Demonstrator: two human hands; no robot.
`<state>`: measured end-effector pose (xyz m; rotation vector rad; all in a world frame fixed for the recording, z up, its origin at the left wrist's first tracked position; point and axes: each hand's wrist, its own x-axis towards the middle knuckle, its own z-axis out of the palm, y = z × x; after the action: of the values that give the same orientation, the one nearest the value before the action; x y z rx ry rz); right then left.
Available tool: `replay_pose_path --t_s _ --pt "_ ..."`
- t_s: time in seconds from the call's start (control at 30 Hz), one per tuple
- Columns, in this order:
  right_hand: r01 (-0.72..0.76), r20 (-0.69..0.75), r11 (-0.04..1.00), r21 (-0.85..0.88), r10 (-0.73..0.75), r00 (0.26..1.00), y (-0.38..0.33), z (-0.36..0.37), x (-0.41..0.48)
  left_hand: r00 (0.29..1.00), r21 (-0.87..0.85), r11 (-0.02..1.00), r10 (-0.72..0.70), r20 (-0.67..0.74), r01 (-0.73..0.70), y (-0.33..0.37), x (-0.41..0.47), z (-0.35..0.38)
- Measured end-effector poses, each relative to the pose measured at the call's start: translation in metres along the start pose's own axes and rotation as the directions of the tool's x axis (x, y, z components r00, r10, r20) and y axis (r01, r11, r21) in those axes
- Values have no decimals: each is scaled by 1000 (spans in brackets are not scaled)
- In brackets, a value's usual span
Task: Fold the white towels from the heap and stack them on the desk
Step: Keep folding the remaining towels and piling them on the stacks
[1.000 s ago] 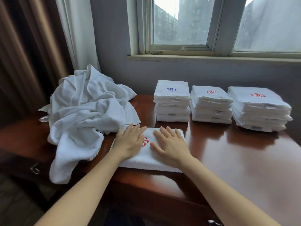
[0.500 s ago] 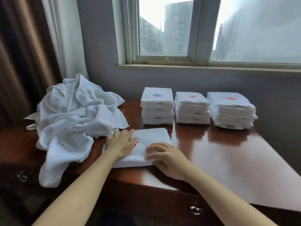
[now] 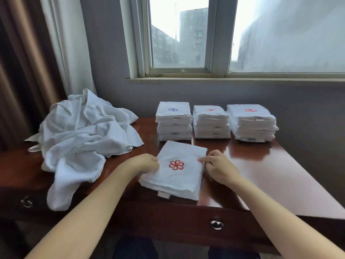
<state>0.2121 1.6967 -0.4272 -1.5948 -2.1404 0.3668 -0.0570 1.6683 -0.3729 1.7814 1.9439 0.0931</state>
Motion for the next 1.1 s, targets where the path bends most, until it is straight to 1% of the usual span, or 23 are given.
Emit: replay_pose_path --t_s 0.07,0.1,0.17,0.2,0.27,0.33,0.37,0.43,0.5,0.53,0.57,0.63,0.7,0.77,0.8,0.87,0.93,1.1 --pt "-79 23 994 77 77 997 -1 -8 -1 993 -238 971 43 112 -15 0 -5 0" --pt "-103 15 989 108 102 995 -3 -11 -1 986 -315 948 82 144 -32 -2 -7 1" --pt "-167 19 961 222 167 986 -7 -19 -2 977 -454 888 154 146 -72 -8 -4 5" --pt "-220 59 923 315 213 975 -9 -23 -3 973 -523 849 177 148 -74 -10 -4 5" --pt "-344 218 800 492 269 938 -17 -30 -6 961 -620 783 211 179 -57 -14 -3 4" --pt "-434 388 687 583 234 891 -22 -38 -9 951 -681 732 228 207 -27 -15 -2 3" --pt "-461 444 642 612 204 873 -24 -41 -11 951 -708 706 226 210 -12 -15 -2 2" --pt "-492 496 551 674 157 854 -24 -43 -13 953 -747 665 220 206 9 -15 -1 2" --pt "-509 503 442 739 142 853 -23 -42 -14 954 -778 628 220 205 22 -14 1 3" --pt "-509 499 407 759 139 855 -23 -40 -15 953 -795 606 222 208 32 -14 1 4" --pt "-501 494 402 766 130 860 -25 -38 -16 951 -809 586 225 214 43 -14 0 6" --pt "-466 476 463 754 103 873 -25 -35 -19 948 -834 548 230 218 59 -15 0 9" --pt "-427 448 510 747 90 890 -23 -34 -21 948 -871 485 237 213 75 -16 1 12" --pt "-421 442 496 759 81 893 -19 -34 -23 946 -906 415 253 204 84 -18 2 13" --pt "-427 453 483 765 68 889 -18 -35 -23 947 -913 401 259 192 76 -18 2 13" --pt "-428 462 481 765 52 885 -19 -35 -24 952 -903 428 262 157 31 -17 1 12" --pt "-394 424 507 767 60 904 -20 -37 -23 957 -891 454 269 109 -26 -15 -1 10" --pt "-242 267 526 815 29 963 -30 -53 -10 941 -878 418 326 -95 -233 -9 -8 -13"
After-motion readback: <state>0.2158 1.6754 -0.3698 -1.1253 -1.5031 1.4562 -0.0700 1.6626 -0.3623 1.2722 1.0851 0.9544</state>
